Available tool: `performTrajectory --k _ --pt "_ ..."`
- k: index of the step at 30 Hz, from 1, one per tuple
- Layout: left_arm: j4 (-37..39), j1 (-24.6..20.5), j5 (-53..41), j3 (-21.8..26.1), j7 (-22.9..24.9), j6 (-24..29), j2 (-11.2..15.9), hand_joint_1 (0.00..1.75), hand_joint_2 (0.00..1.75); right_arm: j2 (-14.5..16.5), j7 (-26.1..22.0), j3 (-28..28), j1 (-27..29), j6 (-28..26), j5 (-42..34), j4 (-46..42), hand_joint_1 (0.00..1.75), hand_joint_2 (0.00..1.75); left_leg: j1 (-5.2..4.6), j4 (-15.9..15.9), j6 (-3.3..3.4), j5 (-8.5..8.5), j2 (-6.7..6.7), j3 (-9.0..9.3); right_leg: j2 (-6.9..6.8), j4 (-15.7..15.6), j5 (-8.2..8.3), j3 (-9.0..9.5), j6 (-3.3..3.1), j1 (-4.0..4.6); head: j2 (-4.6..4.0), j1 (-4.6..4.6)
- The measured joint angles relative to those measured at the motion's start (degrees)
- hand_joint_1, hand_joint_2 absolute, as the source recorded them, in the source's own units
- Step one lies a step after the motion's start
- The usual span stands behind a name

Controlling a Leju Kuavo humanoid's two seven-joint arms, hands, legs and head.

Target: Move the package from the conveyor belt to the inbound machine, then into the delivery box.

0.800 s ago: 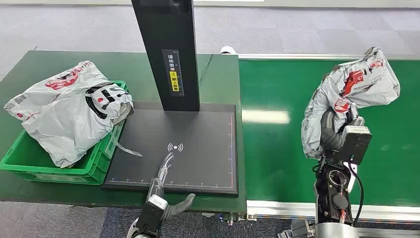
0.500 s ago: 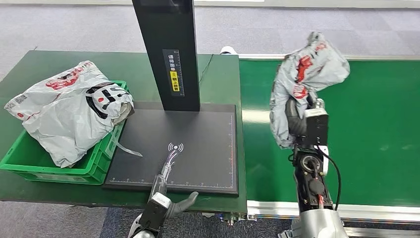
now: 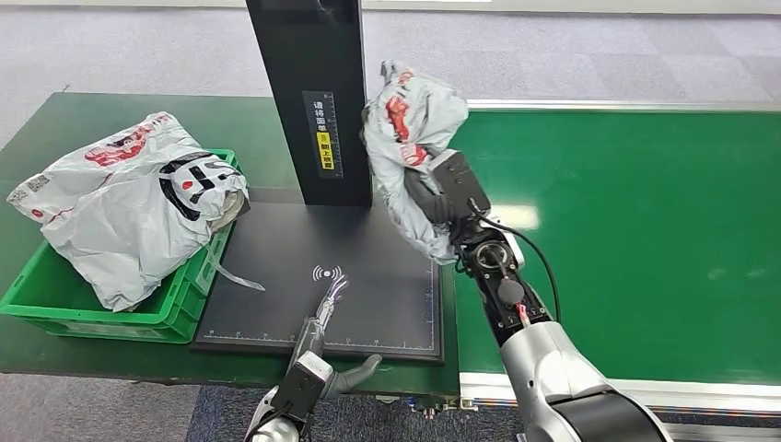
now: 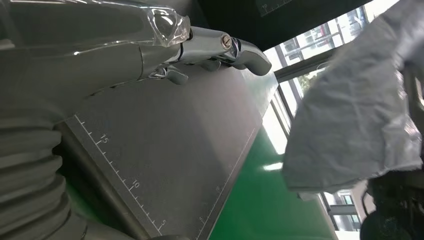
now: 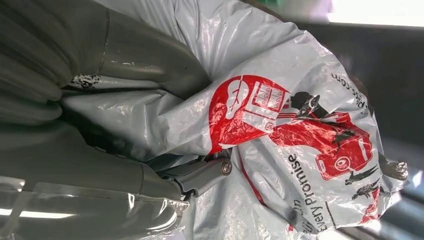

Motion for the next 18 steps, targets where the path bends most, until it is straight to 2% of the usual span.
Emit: performTrajectory --k 7,12,13,16,17,18 --pt "0.52 -0.22 0.26 0.09 -0.32 0.13 0.0 0.0 1.75 3.69 1.34 5.38 -0.7 9.32 2.42 4.51 1.75 1.75 0.02 0.0 0.0 0.0 0.0 -0.01 0.0 0.0 0.0 -0.05 0.0 0.02 0.0 -0.01" --pt "0.52 -0.14 0.25 0.21 -0.31 0.05 0.02 0.0 1.75 4.92 1.77 8.31 -0.71 11.55 3.91 5.72 1.75 1.75 0.01 0.0 0.0 0.0 -0.01 -0.04 -0.01 0.0 -0.01 -0.04 -0.01 0.01 0.0 0.01" --pt "0.52 -0.07 0.25 0.26 -0.26 0.04 0.02 0.0 1.75 5.06 2.3 9.0 -0.71 11.14 4.99 5.85 1.61 1.75 0.01 0.0 0.0 0.0 -0.01 -0.04 0.0 0.0 0.0 -0.04 -0.01 0.01 0.0 0.01" --pt "0.24 0.55 0.23 0.48 0.31 0.05 0.03 0.0 1.75 5.5 6.02 12.37 -0.77 5.78 10.44 6.22 0.31 1.75 0.01 0.0 0.0 0.0 0.0 -0.04 0.0 0.0 0.0 -0.04 -0.01 0.01 0.0 0.01" --pt "-0.08 0.89 0.22 0.54 0.63 0.03 0.04 0.0 1.75 5.63 7.75 13.72 -0.8 3.4 12.23 6.35 0.0 1.75 0.01 0.0 0.0 0.0 0.0 -0.04 0.0 0.0 0.0 -0.05 -0.01 0.01 0.0 0.0" --pt "-0.47 1.24 0.19 0.58 0.94 -0.02 0.07 0.0 1.75 5.72 9.39 14.92 -0.83 1.4 13.54 6.46 0.0 1.75 0.01 0.0 0.0 0.0 0.0 -0.04 0.0 0.0 -0.01 -0.06 -0.01 0.01 0.0 0.01"
